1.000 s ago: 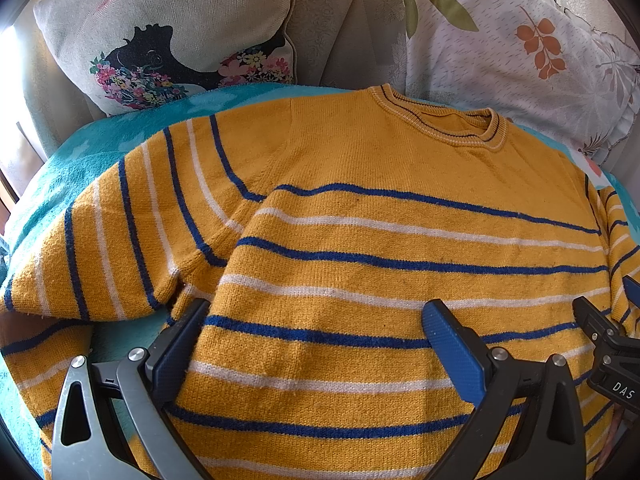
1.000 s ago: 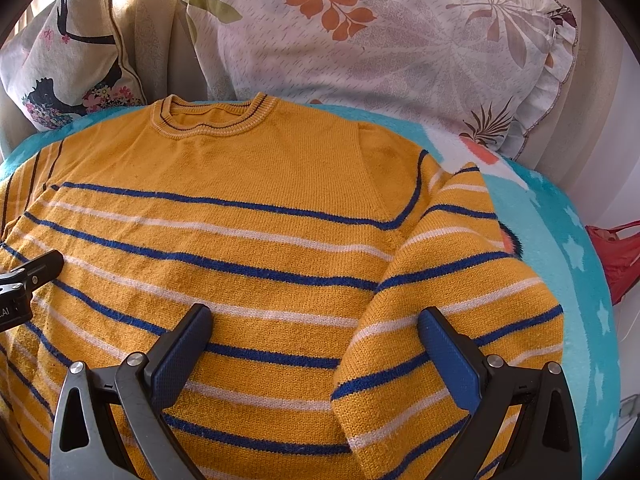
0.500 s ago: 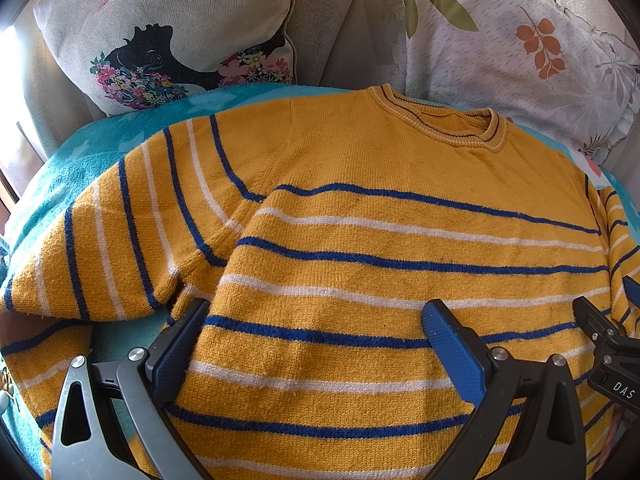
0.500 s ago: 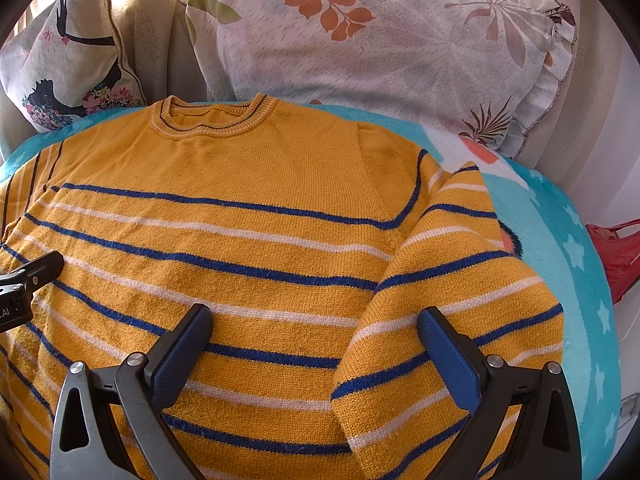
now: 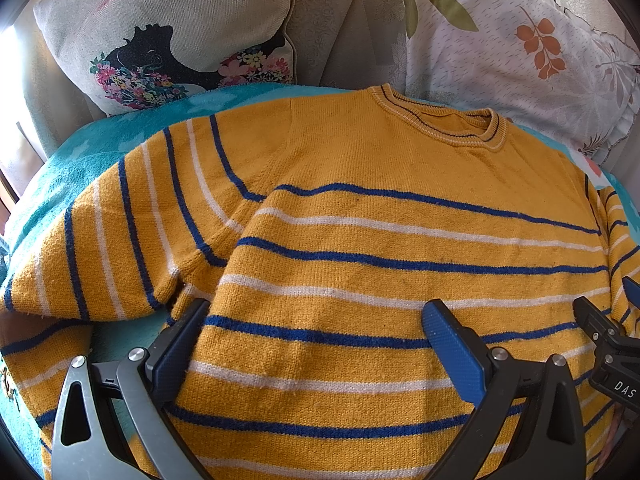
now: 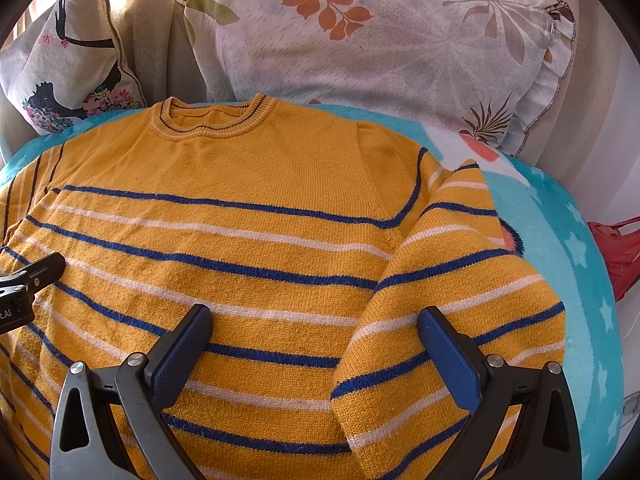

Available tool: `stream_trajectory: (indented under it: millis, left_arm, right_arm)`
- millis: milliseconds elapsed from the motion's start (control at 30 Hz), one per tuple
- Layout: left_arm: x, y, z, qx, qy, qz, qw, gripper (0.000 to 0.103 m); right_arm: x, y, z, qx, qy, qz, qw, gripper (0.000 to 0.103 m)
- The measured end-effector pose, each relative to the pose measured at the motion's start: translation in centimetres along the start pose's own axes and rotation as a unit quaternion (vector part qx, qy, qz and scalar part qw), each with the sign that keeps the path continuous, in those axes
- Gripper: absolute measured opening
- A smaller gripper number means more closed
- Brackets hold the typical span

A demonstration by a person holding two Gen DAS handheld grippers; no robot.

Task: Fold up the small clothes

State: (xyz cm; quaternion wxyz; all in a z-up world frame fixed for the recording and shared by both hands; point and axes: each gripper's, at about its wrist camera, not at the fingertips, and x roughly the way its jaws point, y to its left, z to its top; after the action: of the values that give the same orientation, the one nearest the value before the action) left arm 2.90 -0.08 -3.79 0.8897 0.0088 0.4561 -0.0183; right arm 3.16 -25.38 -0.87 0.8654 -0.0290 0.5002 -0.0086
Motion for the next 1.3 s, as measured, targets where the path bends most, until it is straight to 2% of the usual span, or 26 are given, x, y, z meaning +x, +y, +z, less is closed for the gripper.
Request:
stream_trajectory:
  millis: [700,833,1000,1067,1167,1300]
  left_arm:
    - [0.0,0.0,0.0,-0.001,0.0,-0.001,1.0,0.103]
    - [-0.1,-0.2,0.2,-0.008,0.002,0.008,0.9999,0.103]
    - [-0.9,0.4,0.1,-0.001,0.002,-0.006,1.0,0.103]
    - [-2.3,0.9,0.1,0.0,-0.02,-0.001,0.9998,0.103]
    - [-5.9,1.6,0.1,0.001,-0.08,0.025,0.9964,0.103]
    - [-11.9,2.4,-0.5,0.002,-0.177,0.052,0.9827,0.103]
  right_arm:
    - [0.1,0.0,0.0,0.005,0.001,0.008,1.0,0.103]
    - [0.1,0.1,0.0,0.003,0.001,0.005,1.0,0.103]
    - [-0.8,-0.3,-0.2,0.007,0.002,0.026,1.0,0.103]
    - [-1.7,-0.8,-0.8,0.017,0.001,0.043,0.999,0.103]
    - [-3.3,-1.6,-1.8,0.023,-0.005,0.051,0.998,0.103]
    - [-5.9,-3.4,-3.2,0.043,-0.03,0.042,0.998,0.103]
